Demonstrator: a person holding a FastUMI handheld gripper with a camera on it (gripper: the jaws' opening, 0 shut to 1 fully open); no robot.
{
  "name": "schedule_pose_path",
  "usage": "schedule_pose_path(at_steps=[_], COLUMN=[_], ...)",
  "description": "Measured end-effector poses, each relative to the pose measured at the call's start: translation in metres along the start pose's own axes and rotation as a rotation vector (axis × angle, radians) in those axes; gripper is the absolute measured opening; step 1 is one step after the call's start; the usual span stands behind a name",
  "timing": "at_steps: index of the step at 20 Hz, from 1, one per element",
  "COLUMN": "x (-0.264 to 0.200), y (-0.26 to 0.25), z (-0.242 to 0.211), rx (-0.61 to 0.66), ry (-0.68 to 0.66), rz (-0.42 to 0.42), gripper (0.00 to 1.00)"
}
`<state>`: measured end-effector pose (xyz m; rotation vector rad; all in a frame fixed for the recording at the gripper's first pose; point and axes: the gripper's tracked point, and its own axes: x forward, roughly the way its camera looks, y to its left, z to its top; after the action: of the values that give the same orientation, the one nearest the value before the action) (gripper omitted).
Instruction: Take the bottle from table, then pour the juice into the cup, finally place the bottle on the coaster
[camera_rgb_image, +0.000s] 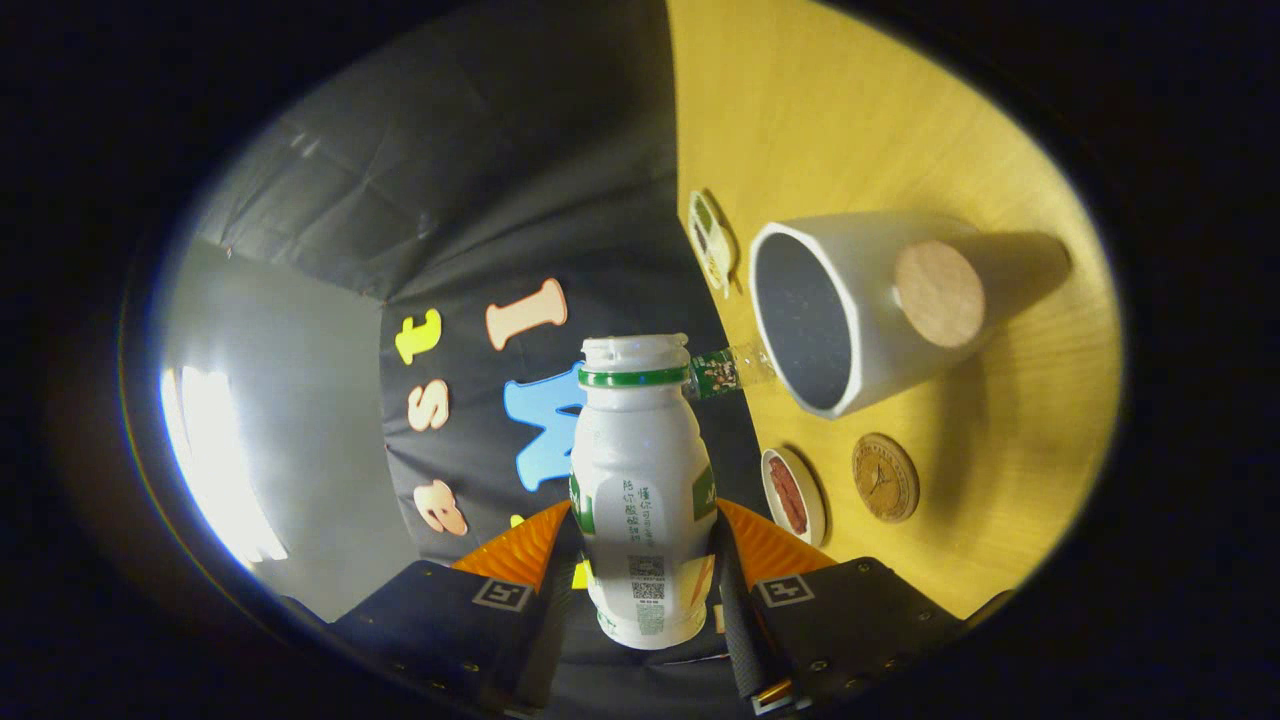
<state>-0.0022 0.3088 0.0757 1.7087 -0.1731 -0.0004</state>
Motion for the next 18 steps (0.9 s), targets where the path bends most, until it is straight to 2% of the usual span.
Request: schedule_pose_path(at_steps=[5, 9, 14, 18], x=[0.004, 0.004, 0.012, 0.023], y=[0.007, -0.002, -0.02, -0.032], z=[-0.007, -0.01, -0.019, -0.03], rx=[-0.402, -0.734, -1.255, -1.561], ry=[0.013, 0.036, 0.091, 0.102], rz=[0.011, -0.032, -0.101, -0.131], gripper=[0.67, 0.67, 0.67, 0.67])
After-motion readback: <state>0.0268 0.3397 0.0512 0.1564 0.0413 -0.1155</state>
